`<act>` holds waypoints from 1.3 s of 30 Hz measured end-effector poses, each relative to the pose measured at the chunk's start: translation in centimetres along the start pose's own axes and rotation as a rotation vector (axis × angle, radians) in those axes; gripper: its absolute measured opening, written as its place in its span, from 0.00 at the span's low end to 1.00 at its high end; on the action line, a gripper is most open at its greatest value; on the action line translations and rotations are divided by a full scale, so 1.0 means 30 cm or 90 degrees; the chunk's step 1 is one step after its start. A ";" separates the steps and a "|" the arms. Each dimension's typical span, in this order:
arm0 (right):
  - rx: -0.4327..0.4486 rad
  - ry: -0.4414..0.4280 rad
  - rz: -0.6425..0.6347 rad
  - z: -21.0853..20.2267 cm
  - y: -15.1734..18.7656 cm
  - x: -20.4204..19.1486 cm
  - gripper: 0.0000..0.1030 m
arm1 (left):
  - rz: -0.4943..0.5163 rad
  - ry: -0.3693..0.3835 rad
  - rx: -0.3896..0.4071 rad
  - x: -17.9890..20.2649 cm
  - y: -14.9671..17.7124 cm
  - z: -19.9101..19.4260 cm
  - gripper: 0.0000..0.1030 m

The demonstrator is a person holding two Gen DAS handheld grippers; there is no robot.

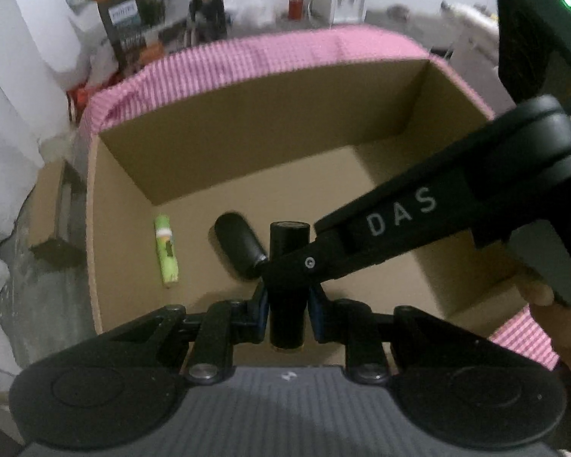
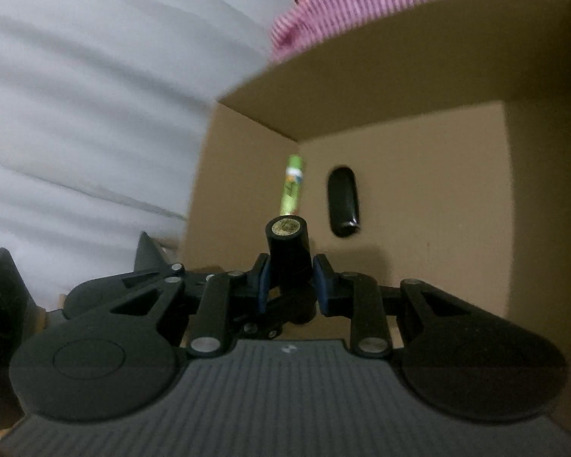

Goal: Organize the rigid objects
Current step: 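Carry the black cylinder into the box and open the right gripper, then grasp the purple lid by its rim with the right gripper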

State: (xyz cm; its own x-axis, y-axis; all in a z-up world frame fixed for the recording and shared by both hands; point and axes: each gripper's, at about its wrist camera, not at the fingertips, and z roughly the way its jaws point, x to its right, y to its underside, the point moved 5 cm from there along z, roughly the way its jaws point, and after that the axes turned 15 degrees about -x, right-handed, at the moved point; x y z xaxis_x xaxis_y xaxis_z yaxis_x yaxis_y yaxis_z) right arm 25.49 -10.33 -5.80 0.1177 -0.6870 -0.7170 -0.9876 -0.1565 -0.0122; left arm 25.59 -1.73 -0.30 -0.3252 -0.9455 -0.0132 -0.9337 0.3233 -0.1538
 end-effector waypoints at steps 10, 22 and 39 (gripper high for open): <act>-0.092 -0.021 0.038 0.133 -0.083 0.031 0.24 | -0.024 -0.036 -0.050 -0.038 0.018 0.062 0.32; -0.040 -0.030 0.006 0.012 -0.031 0.000 0.26 | -0.037 -0.024 0.036 -0.028 0.056 -0.074 0.61; 0.196 -0.033 -0.073 -0.443 0.437 0.014 0.32 | -0.027 0.024 0.232 0.128 0.349 -0.395 0.84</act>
State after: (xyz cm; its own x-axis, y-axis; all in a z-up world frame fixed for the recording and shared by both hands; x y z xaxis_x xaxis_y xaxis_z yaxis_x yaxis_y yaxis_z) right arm 13.98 -22.10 2.99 0.2321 -0.6392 -0.7332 -0.9541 -0.0027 -0.2996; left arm 12.79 -1.53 9.75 -0.2989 -0.9536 0.0358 -0.8338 0.2427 -0.4959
